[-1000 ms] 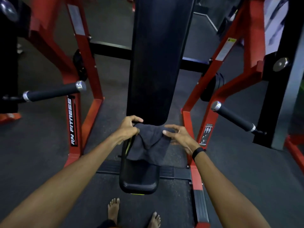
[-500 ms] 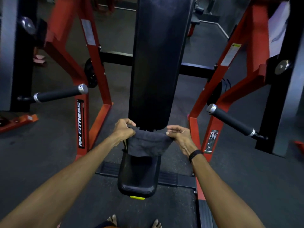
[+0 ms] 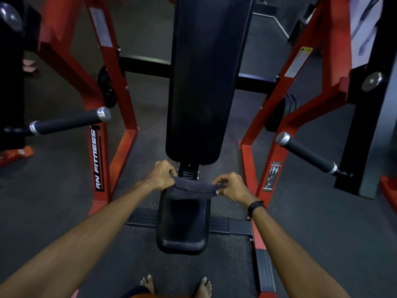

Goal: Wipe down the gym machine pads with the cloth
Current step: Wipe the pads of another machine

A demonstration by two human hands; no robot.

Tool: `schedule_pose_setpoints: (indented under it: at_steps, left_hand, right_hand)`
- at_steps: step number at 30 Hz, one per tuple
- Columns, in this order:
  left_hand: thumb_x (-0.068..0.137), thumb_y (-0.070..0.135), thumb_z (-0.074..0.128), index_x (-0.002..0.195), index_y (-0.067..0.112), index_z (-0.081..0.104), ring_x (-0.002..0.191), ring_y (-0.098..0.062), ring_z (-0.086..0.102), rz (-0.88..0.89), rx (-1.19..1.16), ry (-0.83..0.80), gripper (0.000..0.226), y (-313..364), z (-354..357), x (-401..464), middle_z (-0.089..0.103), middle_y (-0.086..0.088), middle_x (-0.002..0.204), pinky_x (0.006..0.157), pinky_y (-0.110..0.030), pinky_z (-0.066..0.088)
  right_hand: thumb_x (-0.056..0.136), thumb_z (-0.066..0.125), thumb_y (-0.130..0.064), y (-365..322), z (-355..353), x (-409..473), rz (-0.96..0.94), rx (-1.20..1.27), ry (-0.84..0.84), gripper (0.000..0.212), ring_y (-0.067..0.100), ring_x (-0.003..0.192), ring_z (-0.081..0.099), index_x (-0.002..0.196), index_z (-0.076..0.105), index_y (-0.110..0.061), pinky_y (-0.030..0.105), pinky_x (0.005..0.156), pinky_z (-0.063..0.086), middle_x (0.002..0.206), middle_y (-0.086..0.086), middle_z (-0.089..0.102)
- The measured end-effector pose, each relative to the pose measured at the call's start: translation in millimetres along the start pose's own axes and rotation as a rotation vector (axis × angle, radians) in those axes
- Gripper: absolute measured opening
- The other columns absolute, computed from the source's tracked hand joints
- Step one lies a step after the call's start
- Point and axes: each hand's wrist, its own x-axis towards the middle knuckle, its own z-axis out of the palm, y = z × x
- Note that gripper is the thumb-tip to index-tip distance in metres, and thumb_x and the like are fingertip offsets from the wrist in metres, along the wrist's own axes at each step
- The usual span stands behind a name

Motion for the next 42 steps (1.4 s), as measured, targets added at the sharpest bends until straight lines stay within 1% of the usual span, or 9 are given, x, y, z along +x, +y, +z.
schedule_pose_setpoints:
  at_steps: [4,8,11,14,19,23,32,37,42]
  left_hand:
    - [0.078,-0.003,0.067,0.094,0.005,0.076,0.071,-0.006,0.06,-0.044,-0.072,-0.069,0.02,0,-5,8,0.066,0.005,0.072,0.054,-0.01,0.044]
    - [0.081,0.025,0.069,0.135,0.025,0.058,0.108,-0.022,0.064,-0.154,-0.062,-0.077,0.056,-16,2,23,0.072,-0.001,0.112,0.089,-0.033,0.049]
    - [0.082,0.041,0.066,0.154,0.032,0.031,0.132,-0.035,0.05,-0.253,-0.03,-0.14,0.081,-53,40,27,0.053,-0.011,0.146,0.106,-0.041,0.043]
    - [0.088,0.038,0.064,0.151,0.026,0.037,0.123,-0.037,0.056,-0.33,-0.111,-0.161,0.07,-95,92,19,0.061,-0.015,0.134,0.1,-0.041,0.047]
    - [0.083,0.056,0.046,0.153,0.024,0.036,0.133,-0.034,0.05,-0.398,-0.255,-0.072,0.077,-158,186,14,0.051,-0.01,0.149,0.109,-0.048,0.042]
    - [0.092,0.058,0.032,0.154,0.021,0.035,0.144,-0.034,0.036,-0.404,-0.187,0.08,0.073,-172,221,25,0.034,-0.011,0.16,0.118,-0.05,0.029]
    - [0.103,0.054,0.022,0.153,0.014,0.038,0.151,-0.028,0.022,-0.337,-0.054,0.426,0.066,-180,268,42,0.019,-0.011,0.166,0.123,-0.053,0.008]
    - [0.103,0.047,0.023,0.154,0.017,0.035,0.152,-0.03,0.018,-0.343,0.043,0.407,0.06,-183,271,46,0.016,-0.011,0.166,0.123,-0.051,0.0]
    - [0.103,0.043,0.028,0.155,0.021,0.035,0.15,-0.034,0.024,-0.392,0.113,0.323,0.056,-183,271,47,0.018,-0.011,0.166,0.122,-0.059,0.006]
  right_hand:
    - [0.072,0.074,0.013,-8,-9,6,0.119,0.082,-0.045,0.031,0.013,0.074,0.062,0.077,0.072,-0.018,0.02,0.064,0.053,0.079,0.008,0.07]
    - [0.083,0.072,0.0,8,2,27,0.169,0.074,0.119,0.024,0.017,0.092,0.064,0.101,0.071,-0.016,0.025,0.081,0.054,0.098,0.007,0.071]
    - [0.093,0.067,-0.033,42,48,33,0.305,-0.124,-0.025,0.056,0.032,0.128,0.052,0.144,0.049,-0.018,0.05,0.108,0.041,0.14,0.012,0.056]
    - [0.093,0.053,-0.063,62,108,37,0.346,-0.209,-0.111,0.069,0.031,0.139,0.04,0.15,0.04,-0.026,0.053,0.114,0.027,0.151,0.006,0.046]
    - [0.057,0.008,-0.1,84,202,56,0.317,-0.31,-0.208,0.121,0.039,0.153,0.003,0.159,0.017,-0.035,0.069,0.115,0.008,0.168,0.011,0.004]
    - [0.068,0.01,-0.099,99,254,63,0.252,-0.448,-0.217,0.106,0.045,0.151,-0.009,0.158,0.003,-0.044,0.078,0.11,0.003,0.167,0.014,-0.01]
    - [0.092,0.037,-0.073,129,278,140,0.376,-0.486,0.052,0.07,0.048,0.148,0.012,0.153,0.034,-0.039,0.078,0.106,0.019,0.163,0.014,0.021]
    - [0.095,0.038,-0.068,153,263,242,0.411,-0.524,0.089,0.065,0.045,0.142,0.024,0.146,0.047,-0.03,0.072,0.104,0.023,0.156,0.015,0.032]
    - [0.094,0.041,-0.069,137,258,140,0.314,-0.398,0.14,0.065,0.044,0.145,0.02,0.149,0.041,-0.033,0.074,0.104,0.028,0.16,0.014,0.024]
